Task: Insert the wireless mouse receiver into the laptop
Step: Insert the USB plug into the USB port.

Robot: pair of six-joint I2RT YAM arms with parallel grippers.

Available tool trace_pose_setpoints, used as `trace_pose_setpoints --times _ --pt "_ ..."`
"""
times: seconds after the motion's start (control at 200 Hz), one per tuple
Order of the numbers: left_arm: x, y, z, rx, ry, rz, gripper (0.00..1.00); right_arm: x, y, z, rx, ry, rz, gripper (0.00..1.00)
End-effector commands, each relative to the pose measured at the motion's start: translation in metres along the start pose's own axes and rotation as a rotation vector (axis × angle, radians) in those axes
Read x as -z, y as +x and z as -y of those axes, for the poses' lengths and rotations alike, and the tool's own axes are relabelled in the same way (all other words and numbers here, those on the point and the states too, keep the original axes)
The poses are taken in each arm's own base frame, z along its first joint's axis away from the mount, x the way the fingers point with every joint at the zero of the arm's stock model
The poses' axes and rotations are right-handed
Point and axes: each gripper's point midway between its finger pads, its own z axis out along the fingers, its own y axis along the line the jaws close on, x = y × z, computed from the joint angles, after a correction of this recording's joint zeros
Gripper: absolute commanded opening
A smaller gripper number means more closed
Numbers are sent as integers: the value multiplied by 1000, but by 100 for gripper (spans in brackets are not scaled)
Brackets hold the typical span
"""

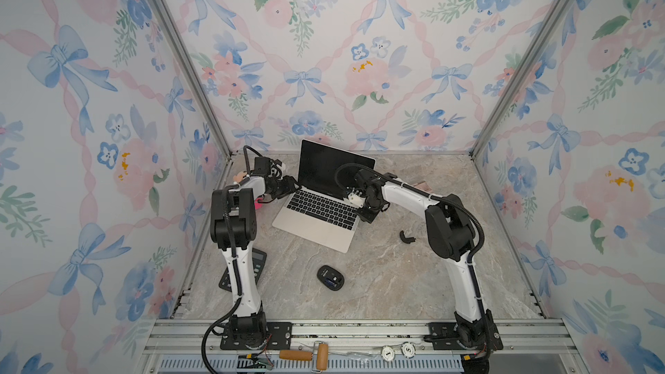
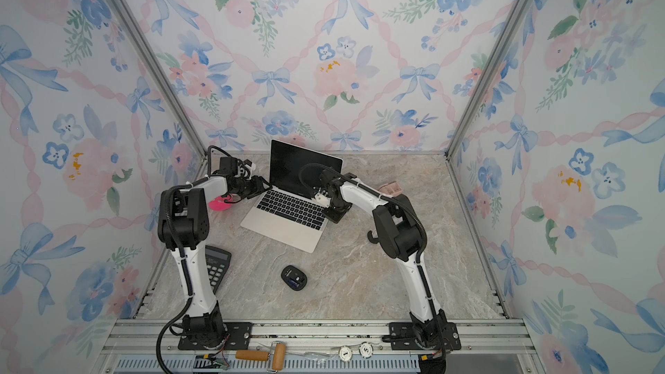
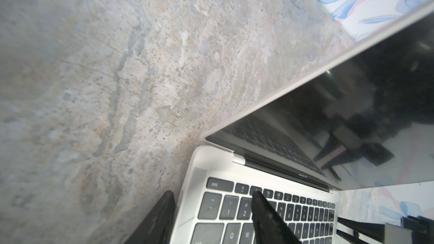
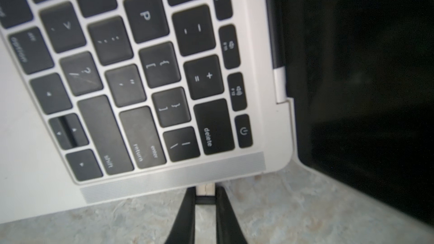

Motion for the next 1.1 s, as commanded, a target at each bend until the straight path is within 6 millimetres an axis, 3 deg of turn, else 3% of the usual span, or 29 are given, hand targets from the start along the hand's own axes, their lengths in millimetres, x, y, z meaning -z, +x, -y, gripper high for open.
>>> trace_pose_setpoints --times 0.0,0.355,0.565,0.8,0.945,1.095 --pt "-27 54 -13 56 -7 -182 56 -4 -16 -20 92 -51 27 13" --pt "-40 73 -9 15 17 -262 55 6 -42 2 118 59 68 11" --pt "-45 81 -7 7 24 -295 55 8 -53 1 83 28 136 12" --pt "-39 72 -9 2 12 -271 57 20 -45 0 -25 -73 297 14" --pt "-37 68 -4 -7 29 -268 57 12 -35 -10 13 -94 252 15" --pt "-35 67 -4 -10 27 -268 58 6 -29 -14 45 -62 207 24"
